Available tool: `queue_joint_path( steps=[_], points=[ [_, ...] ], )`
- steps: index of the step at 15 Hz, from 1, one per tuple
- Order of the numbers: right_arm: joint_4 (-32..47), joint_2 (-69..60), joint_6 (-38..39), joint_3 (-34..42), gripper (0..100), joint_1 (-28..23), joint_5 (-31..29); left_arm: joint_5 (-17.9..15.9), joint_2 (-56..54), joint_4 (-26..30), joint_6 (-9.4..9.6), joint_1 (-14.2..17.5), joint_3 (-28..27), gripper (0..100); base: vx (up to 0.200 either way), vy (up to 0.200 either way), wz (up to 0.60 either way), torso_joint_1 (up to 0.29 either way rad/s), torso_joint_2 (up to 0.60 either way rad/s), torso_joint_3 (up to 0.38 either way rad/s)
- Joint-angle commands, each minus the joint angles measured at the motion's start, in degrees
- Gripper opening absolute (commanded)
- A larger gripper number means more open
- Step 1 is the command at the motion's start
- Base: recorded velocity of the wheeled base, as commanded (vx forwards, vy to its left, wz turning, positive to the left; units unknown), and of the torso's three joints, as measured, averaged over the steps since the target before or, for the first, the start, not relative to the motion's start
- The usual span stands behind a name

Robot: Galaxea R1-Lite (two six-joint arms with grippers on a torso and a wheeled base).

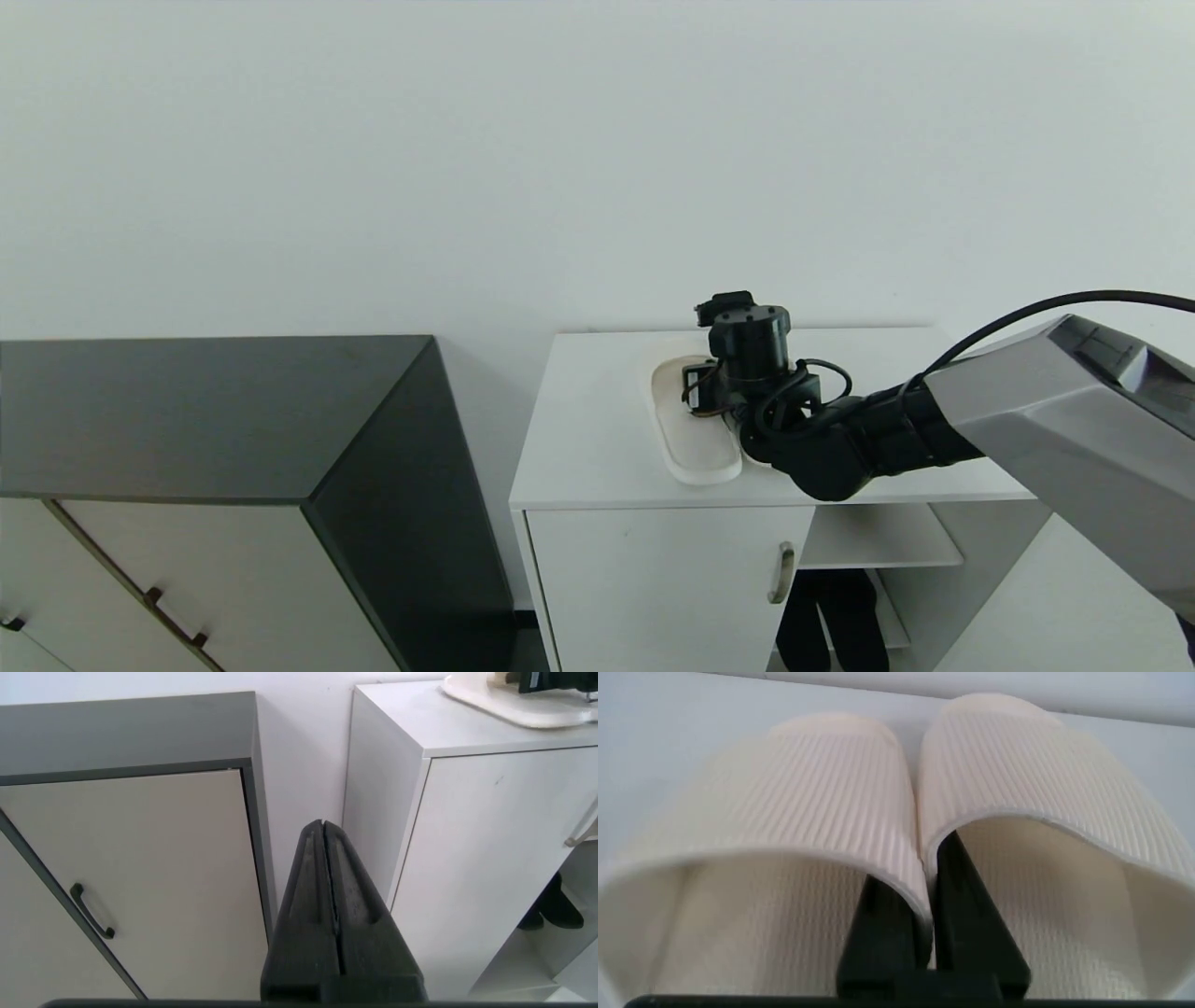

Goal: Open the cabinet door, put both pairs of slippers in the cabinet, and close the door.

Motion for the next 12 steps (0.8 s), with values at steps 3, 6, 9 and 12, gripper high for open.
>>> queue_joint_path(
  steps=[3,6,9,12],
  points=[
    [0.1,-3.1,0.0,1.7,0,1.0,-0.1,0.0,0.0,0.0,0.11,0.0,0.0,0,0.000,0.000,0.00,0.000,0.00,0.000],
    [0.0,-10.1,0.4,9.5,0,3.8,0.2,0.0,0.0,0.0,0.11,0.0,0.0,0,0.000,0.000,0.00,0.000,0.00,0.000],
    [-0.2,-16.7,1.7,17.5,0,6.3,3.1,0.0,0.0,0.0,0.20,0.0,0.0,0,0.000,0.000,0.00,0.000,0.00,0.000],
    [-0.3,-22.5,1.9,26.1,0,7.5,4.6,0.0,0.0,0.0,0.20,0.0,0.0,0,0.000,0.000,0.00,0.000,0.00,0.000]
  ],
)
